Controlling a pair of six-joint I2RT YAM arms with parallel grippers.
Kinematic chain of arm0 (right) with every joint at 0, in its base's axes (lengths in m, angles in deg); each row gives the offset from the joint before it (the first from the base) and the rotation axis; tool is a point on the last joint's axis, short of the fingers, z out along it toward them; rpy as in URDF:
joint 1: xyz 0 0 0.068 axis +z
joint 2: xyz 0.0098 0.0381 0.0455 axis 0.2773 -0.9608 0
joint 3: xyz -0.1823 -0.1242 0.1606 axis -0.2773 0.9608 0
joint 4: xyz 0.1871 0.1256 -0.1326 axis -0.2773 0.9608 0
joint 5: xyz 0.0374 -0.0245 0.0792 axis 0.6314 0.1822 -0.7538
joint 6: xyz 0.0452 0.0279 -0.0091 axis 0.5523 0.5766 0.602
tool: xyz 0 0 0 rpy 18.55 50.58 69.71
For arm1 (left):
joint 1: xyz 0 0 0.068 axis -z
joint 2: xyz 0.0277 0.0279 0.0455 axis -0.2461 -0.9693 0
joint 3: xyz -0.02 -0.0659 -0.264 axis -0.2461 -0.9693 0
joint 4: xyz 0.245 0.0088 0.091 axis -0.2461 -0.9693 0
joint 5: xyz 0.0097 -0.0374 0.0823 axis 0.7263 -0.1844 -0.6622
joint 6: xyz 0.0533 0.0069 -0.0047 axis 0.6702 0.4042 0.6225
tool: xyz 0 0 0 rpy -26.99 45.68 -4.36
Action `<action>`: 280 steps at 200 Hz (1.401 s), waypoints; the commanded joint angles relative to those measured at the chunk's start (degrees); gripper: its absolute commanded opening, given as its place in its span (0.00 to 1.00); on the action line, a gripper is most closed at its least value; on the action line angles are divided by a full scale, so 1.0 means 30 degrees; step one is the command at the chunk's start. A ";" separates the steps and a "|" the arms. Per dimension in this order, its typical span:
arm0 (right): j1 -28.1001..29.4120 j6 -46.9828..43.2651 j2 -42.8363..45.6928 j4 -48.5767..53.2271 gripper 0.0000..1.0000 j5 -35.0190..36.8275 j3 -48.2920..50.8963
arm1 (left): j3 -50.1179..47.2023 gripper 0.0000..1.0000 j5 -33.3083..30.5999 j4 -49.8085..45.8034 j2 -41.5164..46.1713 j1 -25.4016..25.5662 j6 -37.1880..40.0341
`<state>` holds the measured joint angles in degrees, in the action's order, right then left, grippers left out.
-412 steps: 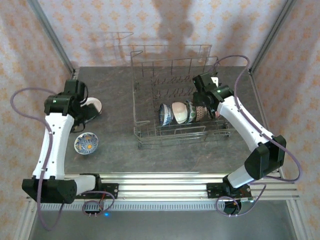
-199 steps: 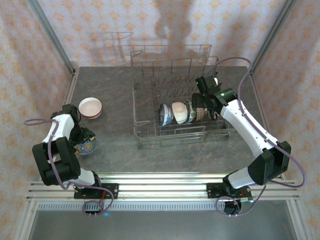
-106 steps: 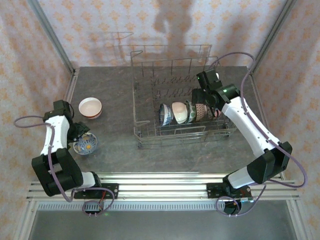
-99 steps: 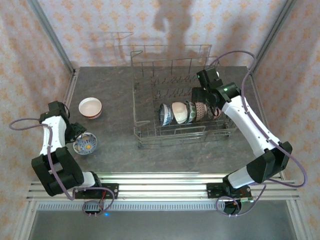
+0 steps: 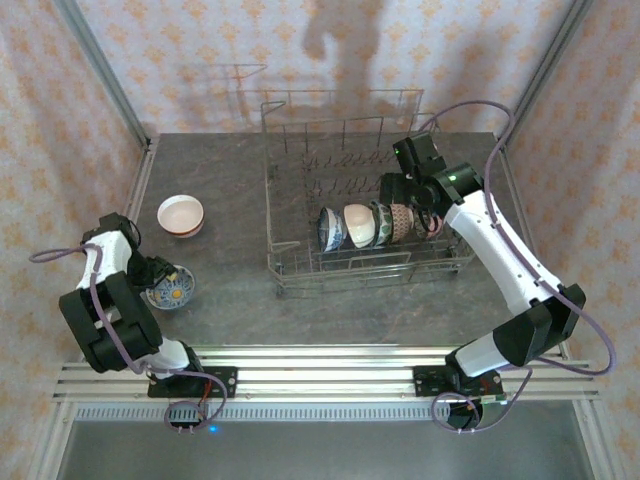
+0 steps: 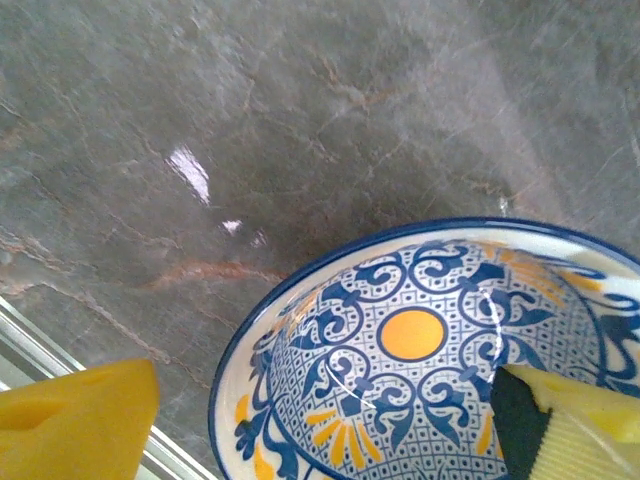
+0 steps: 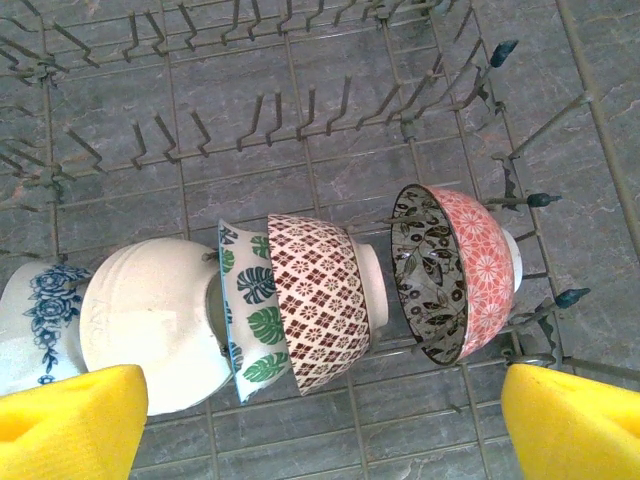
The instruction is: Load the bowls into the dish rack
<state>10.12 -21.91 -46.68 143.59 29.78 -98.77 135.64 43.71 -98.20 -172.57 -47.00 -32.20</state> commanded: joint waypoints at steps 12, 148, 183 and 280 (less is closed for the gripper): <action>0.0113 0.0332 0.0528 0.0456 0.91 0.0205 -0.0370 | -0.0317 0.83 0.0478 0.0316 -0.0571 -0.0062 0.0323; 0.0369 0.0662 0.1054 0.0295 0.91 0.0299 0.0207 | -0.0628 0.34 0.1357 0.0681 -0.0671 0.2459 0.0411; 0.0464 0.0816 0.1211 0.0339 0.91 0.0293 0.0458 | -0.0633 0.22 0.1862 0.0615 -0.0468 0.3297 0.0487; 0.0691 0.0786 0.0594 0.0536 0.91 0.0231 0.0176 | -0.1075 0.11 0.3251 0.0270 0.2471 0.5105 -0.0283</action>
<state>11.52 -20.40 -44.03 143.83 29.63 -97.57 133.63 51.63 -95.89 -168.05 -33.10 -32.03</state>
